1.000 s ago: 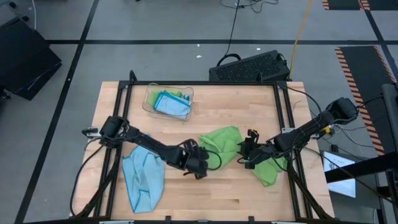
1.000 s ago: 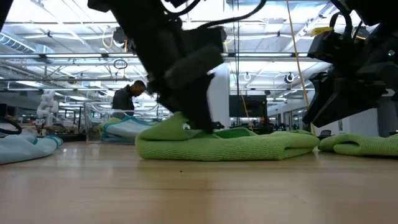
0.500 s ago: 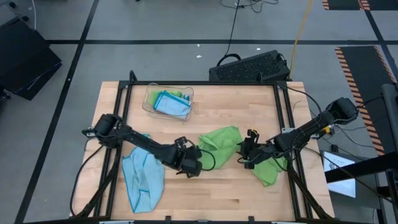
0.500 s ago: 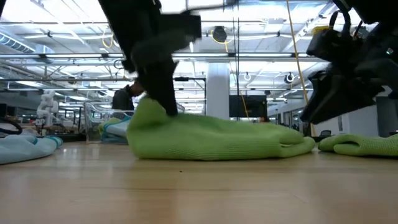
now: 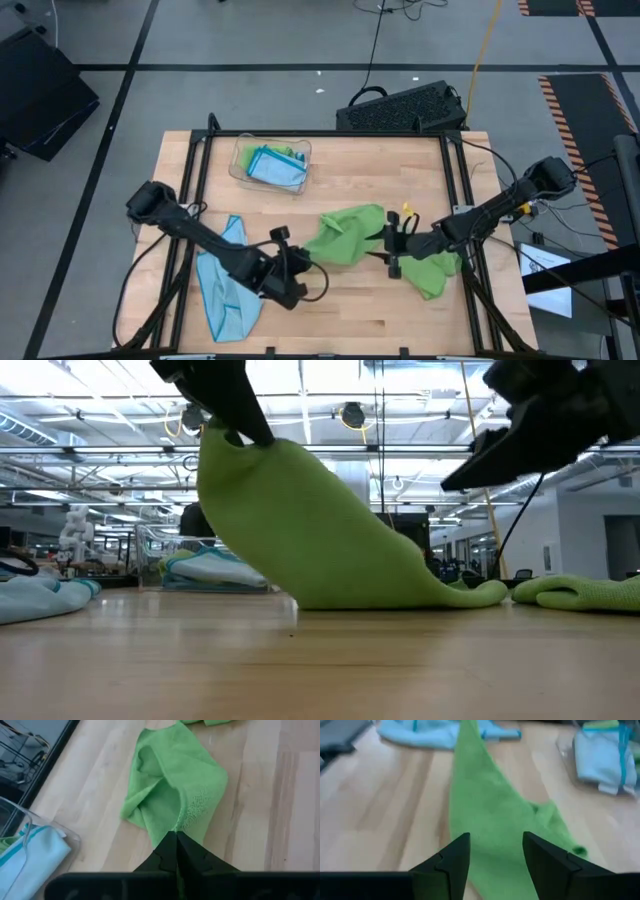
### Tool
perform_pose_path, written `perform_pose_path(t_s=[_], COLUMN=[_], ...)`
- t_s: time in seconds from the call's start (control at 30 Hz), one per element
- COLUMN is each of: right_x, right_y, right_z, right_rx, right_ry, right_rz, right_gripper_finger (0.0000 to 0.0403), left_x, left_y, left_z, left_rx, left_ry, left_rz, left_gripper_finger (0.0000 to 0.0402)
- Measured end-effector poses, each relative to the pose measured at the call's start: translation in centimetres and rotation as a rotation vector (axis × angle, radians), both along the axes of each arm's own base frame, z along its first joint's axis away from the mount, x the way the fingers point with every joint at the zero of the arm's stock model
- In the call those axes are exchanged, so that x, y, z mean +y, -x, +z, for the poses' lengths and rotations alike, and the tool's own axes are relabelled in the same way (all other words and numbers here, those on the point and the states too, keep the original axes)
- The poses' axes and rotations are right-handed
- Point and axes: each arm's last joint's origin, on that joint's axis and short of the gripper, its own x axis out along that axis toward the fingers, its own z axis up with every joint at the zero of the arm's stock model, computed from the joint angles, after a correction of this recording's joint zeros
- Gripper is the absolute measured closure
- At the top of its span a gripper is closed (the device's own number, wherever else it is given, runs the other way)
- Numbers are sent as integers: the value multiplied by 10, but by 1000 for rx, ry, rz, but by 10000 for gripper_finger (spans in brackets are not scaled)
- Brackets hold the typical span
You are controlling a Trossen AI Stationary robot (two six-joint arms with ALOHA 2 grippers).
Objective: Fold microfiber towels
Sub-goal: Fold the top green microfiber cloth
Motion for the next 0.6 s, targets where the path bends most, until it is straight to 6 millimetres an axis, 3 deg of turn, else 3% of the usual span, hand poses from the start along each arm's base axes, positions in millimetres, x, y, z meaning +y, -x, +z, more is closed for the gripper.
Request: perform_pose_path(t_s=[0.3, 0.6], right_x=[9, 18], right_y=[-9, -43], right_z=[8, 1], right_rx=[-147, -177], right_ry=[-7, 36], right_rz=[40, 41], right_gripper_finger=[170, 161], left_x=[-4, -5], left_y=[1, -1], left_z=[2, 3], left_rx=[-4, -18], left_ry=[-9, -17], left_rz=[-30, -60], left_gripper_finger=[398, 399])
